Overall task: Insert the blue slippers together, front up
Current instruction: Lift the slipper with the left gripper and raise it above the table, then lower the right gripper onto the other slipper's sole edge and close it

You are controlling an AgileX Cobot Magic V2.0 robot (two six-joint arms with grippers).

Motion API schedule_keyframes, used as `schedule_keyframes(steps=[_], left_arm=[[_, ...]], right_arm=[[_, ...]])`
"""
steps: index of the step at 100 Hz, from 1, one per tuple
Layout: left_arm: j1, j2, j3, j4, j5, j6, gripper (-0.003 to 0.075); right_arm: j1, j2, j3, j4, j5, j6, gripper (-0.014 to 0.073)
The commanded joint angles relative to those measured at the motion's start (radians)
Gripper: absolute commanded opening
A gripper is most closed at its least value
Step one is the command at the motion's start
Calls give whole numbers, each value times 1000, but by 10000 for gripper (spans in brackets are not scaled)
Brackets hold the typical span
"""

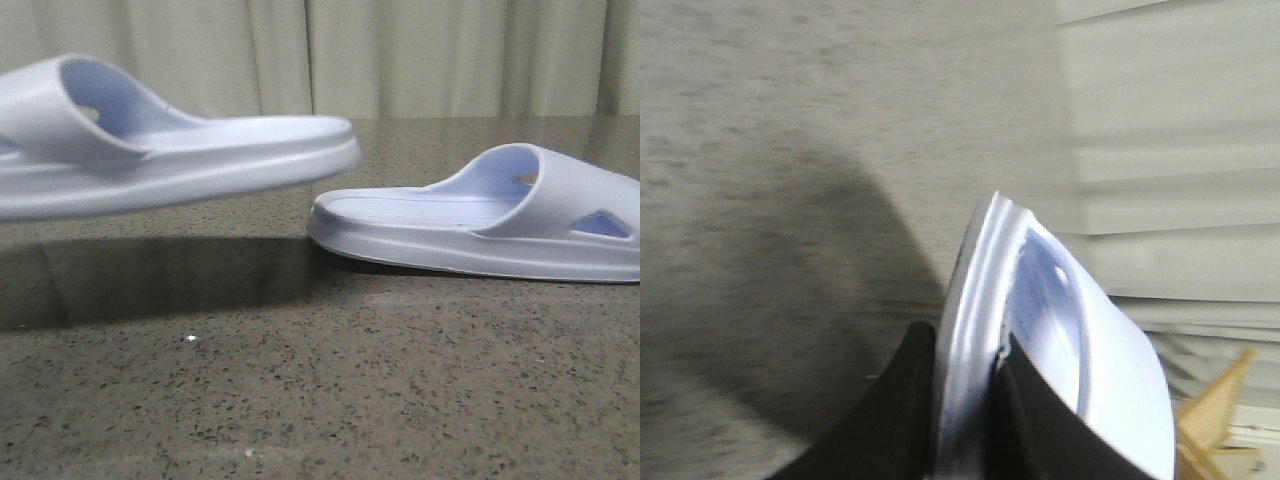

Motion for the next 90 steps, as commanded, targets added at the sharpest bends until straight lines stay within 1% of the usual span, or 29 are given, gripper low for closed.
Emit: schedule_keyframes(steps=[1, 18, 29, 39, 61, 90], left_arm=[[-6, 6, -52, -151, 27, 72, 16], [-6, 6, -91, -166, 27, 102, 16], [-6, 6, -106, -166, 21, 102, 16], [-6, 6, -106, -162, 21, 102, 16], [-6, 6, -106, -137, 21, 102, 16], [-6, 8, -106, -121, 17, 102, 16]], right_arm=[[-3, 16, -21, 3, -87, -2, 435], [-3, 18, -17, 49, -68, -2, 435], [-3, 48, -15, 58, -20, 57, 434], [-5, 108, -15, 55, 19, 91, 434], [-5, 253, -15, 43, 23, 247, 433], [-5, 440, -9, 43, 10, 306, 433]])
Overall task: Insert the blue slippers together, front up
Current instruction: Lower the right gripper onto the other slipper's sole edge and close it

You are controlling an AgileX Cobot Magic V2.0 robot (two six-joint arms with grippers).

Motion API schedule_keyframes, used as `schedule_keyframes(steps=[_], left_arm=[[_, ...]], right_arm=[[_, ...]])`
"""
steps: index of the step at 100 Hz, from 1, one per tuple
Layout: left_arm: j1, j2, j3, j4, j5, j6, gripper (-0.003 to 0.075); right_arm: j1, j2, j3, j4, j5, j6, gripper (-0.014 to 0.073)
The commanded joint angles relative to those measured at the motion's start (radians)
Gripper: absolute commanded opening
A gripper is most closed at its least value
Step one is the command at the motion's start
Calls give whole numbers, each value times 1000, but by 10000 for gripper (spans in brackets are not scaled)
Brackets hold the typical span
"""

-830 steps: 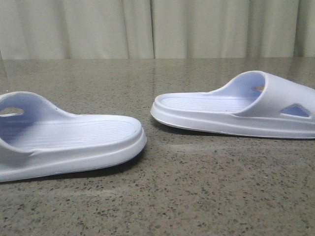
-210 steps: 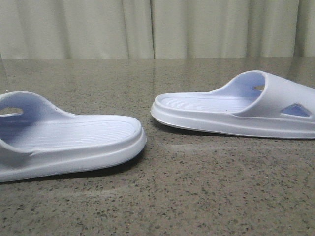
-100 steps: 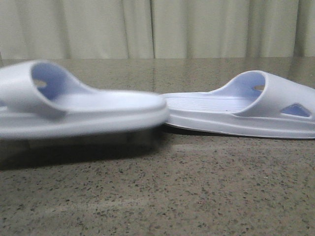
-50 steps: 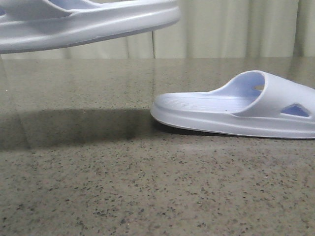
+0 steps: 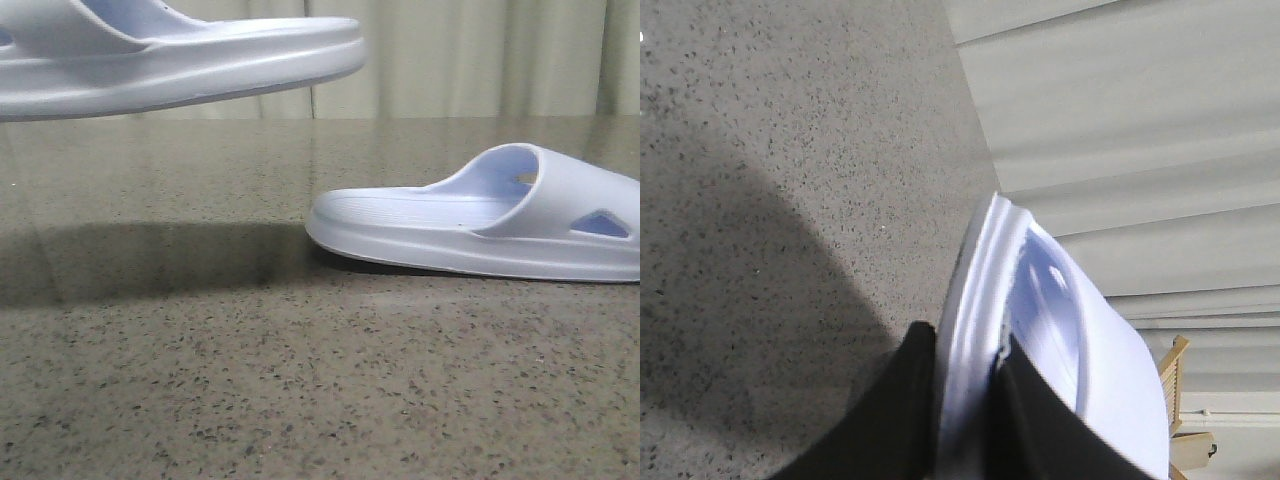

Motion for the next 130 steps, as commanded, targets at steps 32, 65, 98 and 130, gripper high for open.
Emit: schedule_keyframes(steps=[32, 65, 98, 130], left_arm=[[-6, 7, -37, -18, 8, 1, 16], [-6, 7, -37, -14, 0, 1, 16], [-6, 7, -37, -11, -7, 1, 16], [-6, 7, -37, -11, -11, 1, 16]], right_arm=[[-5, 155, 111, 20, -199, 110, 433], [-5, 188, 135, 89, -265, 110, 433], [-5, 301, 135, 156, -311, 110, 433], [48, 334, 135, 175, -308, 110, 302]])
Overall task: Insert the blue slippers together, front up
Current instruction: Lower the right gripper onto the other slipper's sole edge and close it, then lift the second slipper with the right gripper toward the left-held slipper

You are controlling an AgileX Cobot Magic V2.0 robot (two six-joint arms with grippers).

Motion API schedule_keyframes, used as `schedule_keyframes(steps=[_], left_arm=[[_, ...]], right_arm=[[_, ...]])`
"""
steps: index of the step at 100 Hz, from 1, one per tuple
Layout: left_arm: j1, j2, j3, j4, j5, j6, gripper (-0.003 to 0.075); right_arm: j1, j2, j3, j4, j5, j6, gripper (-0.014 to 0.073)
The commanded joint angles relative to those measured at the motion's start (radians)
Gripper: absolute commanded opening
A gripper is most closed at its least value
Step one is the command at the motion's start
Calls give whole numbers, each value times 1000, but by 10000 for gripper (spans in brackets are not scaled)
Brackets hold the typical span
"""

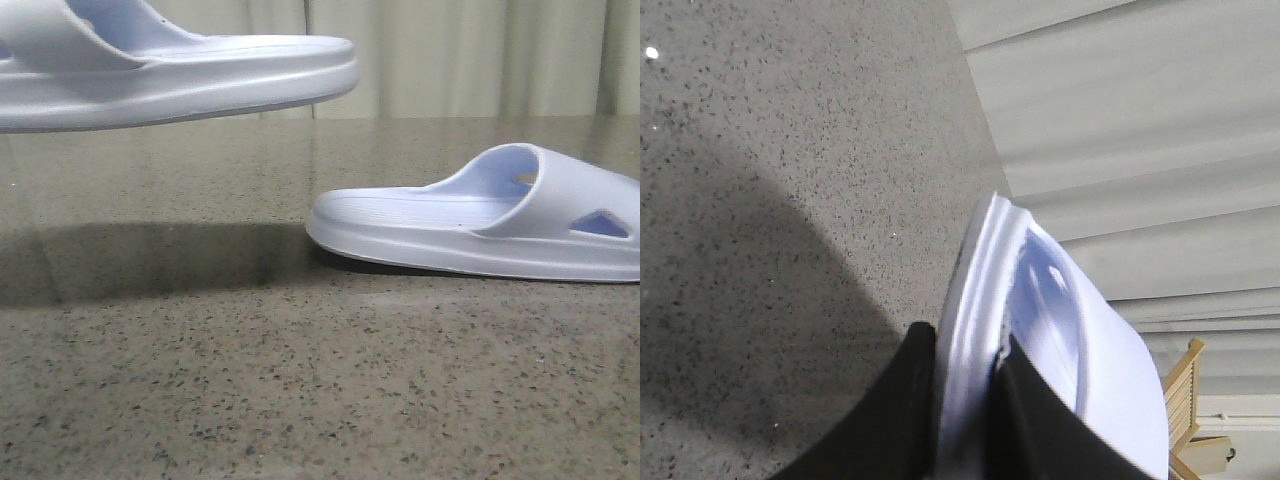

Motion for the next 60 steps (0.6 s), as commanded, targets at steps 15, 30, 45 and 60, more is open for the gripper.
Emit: schedule_keyframes(steps=[15, 30, 45, 60], left_arm=[[-6, 7, -37, -36, 2, 1, 16], [-6, 7, -37, -36, 2, 1, 16], [-6, 7, -37, -36, 2, 1, 16], [-6, 7, -37, -36, 2, 1, 16]], right_arm=[[59, 7, -15, 7, 2, -2, 274], [61, 7, -15, 7, -13, -2, 225], [61, 7, -15, 7, -48, -2, 32], [61, 7, -15, 7, -116, -2, -107]])
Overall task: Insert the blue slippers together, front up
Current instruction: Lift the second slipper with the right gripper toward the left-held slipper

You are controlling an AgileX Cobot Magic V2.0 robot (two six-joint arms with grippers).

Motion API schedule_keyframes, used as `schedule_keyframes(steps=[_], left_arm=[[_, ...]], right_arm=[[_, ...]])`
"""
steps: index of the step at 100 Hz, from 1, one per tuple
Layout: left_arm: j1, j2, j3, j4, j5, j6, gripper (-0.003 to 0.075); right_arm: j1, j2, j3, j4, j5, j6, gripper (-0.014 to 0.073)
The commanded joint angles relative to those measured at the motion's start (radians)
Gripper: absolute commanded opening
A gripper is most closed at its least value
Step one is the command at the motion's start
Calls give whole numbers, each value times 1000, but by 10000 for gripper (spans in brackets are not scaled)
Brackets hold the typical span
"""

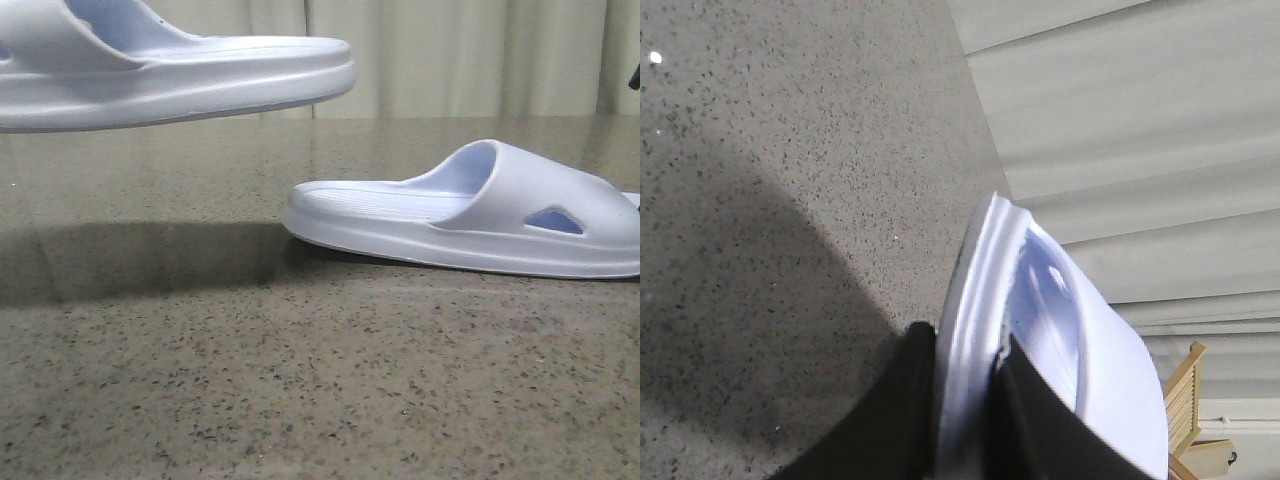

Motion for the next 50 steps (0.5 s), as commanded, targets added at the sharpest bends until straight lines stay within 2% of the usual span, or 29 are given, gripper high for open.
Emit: schedule_keyframes(steps=[1, 25, 50], left_arm=[[-6, 7, -37, -36, 8, -1, 16], [-6, 7, -37, -36, 10, -1, 16], [-6, 7, -37, -34, 12, -1, 16]], right_arm=[[1, -6, -15, -1, -92, -2, -107], [1, -23, -47, -1, -278, -2, -107], [1, -119, -196, -35, -301, -2, -107]])
